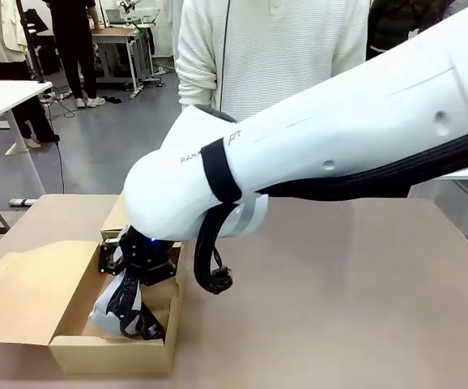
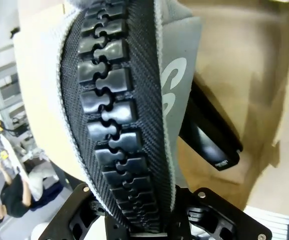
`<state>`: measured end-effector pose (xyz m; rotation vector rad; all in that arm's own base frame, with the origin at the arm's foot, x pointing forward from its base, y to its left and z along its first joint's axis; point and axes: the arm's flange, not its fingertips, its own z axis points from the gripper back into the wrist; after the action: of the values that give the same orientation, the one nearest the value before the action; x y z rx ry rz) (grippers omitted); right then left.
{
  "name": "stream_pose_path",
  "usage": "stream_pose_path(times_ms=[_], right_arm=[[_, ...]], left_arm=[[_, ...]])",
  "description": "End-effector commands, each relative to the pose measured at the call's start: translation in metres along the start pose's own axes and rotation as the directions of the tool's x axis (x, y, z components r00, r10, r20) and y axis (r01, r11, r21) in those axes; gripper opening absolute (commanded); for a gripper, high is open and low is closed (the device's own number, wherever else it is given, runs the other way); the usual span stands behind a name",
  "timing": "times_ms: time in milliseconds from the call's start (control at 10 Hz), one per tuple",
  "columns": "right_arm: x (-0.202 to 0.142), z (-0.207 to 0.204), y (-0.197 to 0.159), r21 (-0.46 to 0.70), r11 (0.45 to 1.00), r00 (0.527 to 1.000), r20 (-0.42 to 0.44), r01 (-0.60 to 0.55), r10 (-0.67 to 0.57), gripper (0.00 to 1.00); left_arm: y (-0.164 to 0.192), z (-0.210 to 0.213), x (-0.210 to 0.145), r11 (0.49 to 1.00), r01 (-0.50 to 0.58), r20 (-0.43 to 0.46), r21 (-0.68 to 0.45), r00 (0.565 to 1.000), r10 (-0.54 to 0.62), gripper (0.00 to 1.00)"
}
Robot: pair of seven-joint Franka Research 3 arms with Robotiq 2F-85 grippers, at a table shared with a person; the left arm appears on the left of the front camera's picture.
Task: Place items inside the box.
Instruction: Pick up a Pencil pouch or Stapler and place it inside the Mailer Box closest to the robot.
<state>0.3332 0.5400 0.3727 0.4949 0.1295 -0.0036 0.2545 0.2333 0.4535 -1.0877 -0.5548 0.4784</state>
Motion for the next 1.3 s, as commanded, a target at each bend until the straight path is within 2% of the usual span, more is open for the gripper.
stream_pose_path(times_ms=[0, 200, 300, 400, 600, 800, 900, 1000, 1200], right_arm=[[0.011, -0.003, 0.025, -0.041, 0.999, 1.000, 0.005, 0.019, -0.018, 0.09], [0.016, -0.010, 0.024, -0.060, 0.998, 1.000, 0.003, 0.003, -0.003, 0.09], [0.019, -0.014, 0.023, -0.060, 0.998, 1.000, -0.011, -0.008, 0.007, 0.16], [0.019, -0.015, 0.023, -0.050, 0.999, 1.000, -0.021, -0.011, 0.009, 0.52], [0.019, -0.013, 0.021, -0.030, 0.999, 1.000, -0.016, -0.013, 0.013, 1.00], [0.018, -0.011, 0.019, 0.009, 1.000, 1.000, 0.005, -0.015, 0.015, 1.00], [0.018, -0.010, 0.017, 0.035, 0.999, 1.000, 0.019, -0.025, 0.025, 0.91], [0.017, -0.007, 0.015, 0.074, 0.996, 0.999, 0.018, -0.044, 0.043, 1.00], [0.016, -0.001, 0.008, 0.126, 0.991, 0.999, -0.010, -0.052, 0.053, 1.00]], left_arm=[[0.000, 0.000, -0.001, 0.999, 0.015, 0.010, -0.028, 1.000, -0.015, 1.00], [0.000, 0.000, -0.001, 0.999, 0.015, 0.010, -0.028, 1.000, -0.015, 1.00], [0.000, 0.000, -0.001, 0.999, 0.015, 0.010, -0.028, 1.000, -0.015, 1.00], [0.000, 0.000, -0.001, 0.999, 0.015, 0.010, -0.028, 1.000, -0.015, 1.00], [0.000, 0.000, -0.001, 0.999, 0.015, 0.010, -0.028, 1.000, -0.015, 1.00], [0.000, 0.000, -0.001, 0.999, 0.015, 0.010, -0.028, 1.000, -0.015, 1.00], [0.000, 0.000, -0.001, 0.999, 0.015, 0.010, -0.028, 1.000, -0.015, 1.00], [0.000, 0.000, -0.001, 0.999, 0.015, 0.010, -0.028, 1.000, -0.015, 1.00], [0.000, 0.000, -0.001, 0.999, 0.015, 0.010, -0.028, 1.000, -0.015, 1.00]])
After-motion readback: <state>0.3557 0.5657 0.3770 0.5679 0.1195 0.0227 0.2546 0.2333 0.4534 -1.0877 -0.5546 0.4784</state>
